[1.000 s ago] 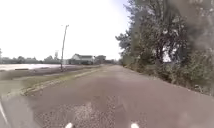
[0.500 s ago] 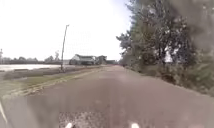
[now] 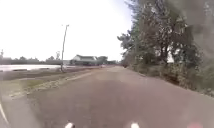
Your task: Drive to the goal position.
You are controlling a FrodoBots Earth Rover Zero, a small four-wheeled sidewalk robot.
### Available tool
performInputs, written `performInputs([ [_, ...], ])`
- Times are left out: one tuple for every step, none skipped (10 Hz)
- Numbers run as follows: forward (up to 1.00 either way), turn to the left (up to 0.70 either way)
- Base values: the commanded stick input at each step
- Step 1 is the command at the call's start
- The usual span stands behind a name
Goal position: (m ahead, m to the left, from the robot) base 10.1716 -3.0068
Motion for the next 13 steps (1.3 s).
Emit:
performInputs([
  [0.70, 0.00],
  [0.70, 0.00],
  [0.70, 0.00],
  [0.70, 0.00],
  [0.70, 0.00],
  [0.70, 0.00],
  [0.70, 0.00],
  [0.70, 0.00],
  [0.70, 0.00],
  [0.70, 0.00],
  [0.70, 0.00],
  [0.70, 0.00],
  [0.70, 0.00],
])
